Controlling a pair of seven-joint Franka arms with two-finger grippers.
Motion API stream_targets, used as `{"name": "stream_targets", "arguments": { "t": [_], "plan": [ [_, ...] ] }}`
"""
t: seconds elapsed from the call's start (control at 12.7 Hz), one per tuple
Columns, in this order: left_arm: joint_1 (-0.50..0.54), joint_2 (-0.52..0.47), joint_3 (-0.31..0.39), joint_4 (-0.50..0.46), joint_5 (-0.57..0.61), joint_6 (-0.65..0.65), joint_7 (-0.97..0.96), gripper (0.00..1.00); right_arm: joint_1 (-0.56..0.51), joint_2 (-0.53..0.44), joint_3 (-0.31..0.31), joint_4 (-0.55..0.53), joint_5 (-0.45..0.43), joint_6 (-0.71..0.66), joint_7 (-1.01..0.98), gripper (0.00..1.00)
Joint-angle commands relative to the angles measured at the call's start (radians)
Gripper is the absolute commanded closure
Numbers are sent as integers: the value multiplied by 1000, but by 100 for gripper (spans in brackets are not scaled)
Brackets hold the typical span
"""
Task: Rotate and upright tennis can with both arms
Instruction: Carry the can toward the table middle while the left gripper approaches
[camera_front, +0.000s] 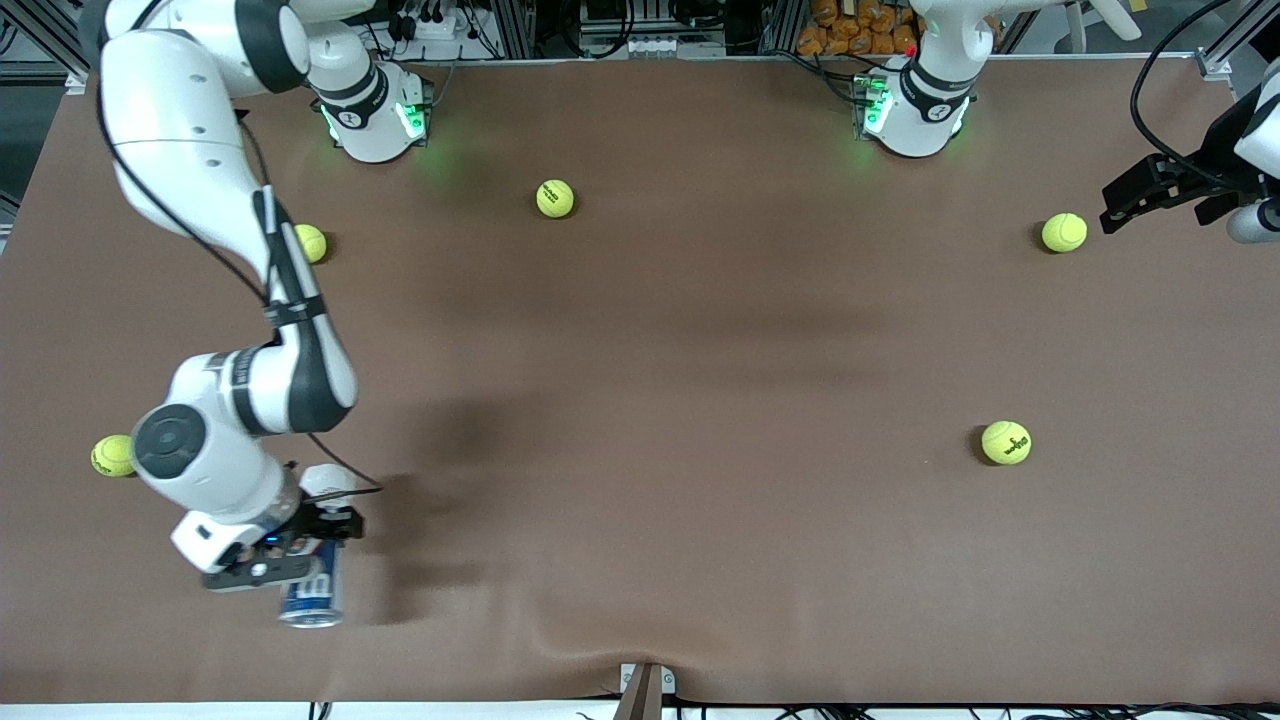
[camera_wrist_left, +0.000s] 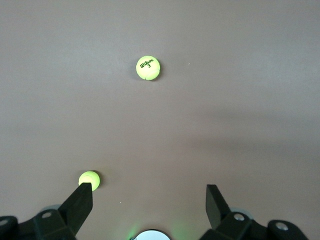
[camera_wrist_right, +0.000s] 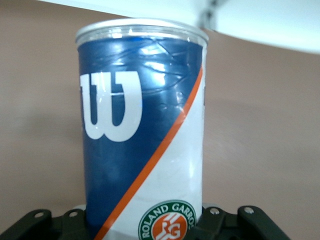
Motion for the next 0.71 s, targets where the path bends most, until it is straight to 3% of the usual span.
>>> {"name": "stream_targets", "arguments": {
  "t": [0.0,0.16,0.47,0.63],
  "plan": [
    [-1,2,-3,8,-2,-15,20,0,76,-17,11,27,5,-14,-121,46],
    [-1,4,-3,8,-5,-15,20,0,135,-17,43,43,-3,-14,-166,46],
    [2,5,-3,8,-57,-13,18,0,302,-9,38,56,-21,-14,-319,46],
    [10,10,-3,8,-57,-13,18,0,351,-8,40,53,-39,-15,-501,42]
  ]
}}
